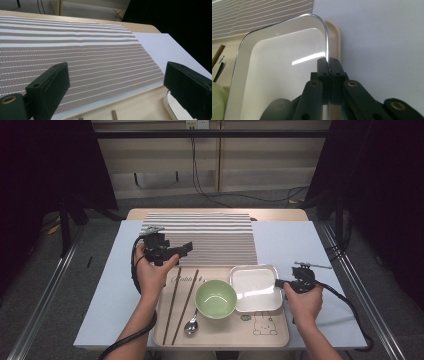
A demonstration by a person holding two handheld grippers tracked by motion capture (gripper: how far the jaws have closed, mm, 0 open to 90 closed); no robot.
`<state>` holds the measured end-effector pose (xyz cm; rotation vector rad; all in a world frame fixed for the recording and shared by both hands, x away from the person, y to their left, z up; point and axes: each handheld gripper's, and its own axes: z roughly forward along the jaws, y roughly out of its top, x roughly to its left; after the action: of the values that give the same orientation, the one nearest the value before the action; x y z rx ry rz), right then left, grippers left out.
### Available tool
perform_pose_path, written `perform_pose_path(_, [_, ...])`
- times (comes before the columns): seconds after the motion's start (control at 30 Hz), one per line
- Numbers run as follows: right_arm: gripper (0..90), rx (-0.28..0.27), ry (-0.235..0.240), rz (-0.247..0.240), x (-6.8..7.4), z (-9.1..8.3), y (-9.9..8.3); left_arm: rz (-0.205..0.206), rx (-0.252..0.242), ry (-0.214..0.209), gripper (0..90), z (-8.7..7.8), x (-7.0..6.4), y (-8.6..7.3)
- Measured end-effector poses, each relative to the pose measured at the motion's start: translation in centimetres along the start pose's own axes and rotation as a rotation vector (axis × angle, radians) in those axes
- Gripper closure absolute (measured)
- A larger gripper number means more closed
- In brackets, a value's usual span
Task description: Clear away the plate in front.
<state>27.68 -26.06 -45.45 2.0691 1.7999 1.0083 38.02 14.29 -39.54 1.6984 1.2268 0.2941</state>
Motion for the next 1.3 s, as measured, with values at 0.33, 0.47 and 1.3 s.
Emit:
perform_pose_path(0.33, [89.5, 0.024, 0.02, -0.02, 0.3, -0.3, -0.9, 0.003, -0.004, 0.001, 6.6, -0.1, -0.2, 0.0])
perform_pose_path(0.47, [89.3, 0.027, 0.022, -0.02, 0.4, -0.4, -1.1, -0.001, -0.005, 0.0, 6.6, -0.1, -0.1, -0.1])
perform_pose_path(1.3, [70.4, 0.037, 0.073, -0.036, 0.5, -0.9, -1.8, -0.01, -0.005, 0.013, 7.1, 0.0, 0.3, 0.0])
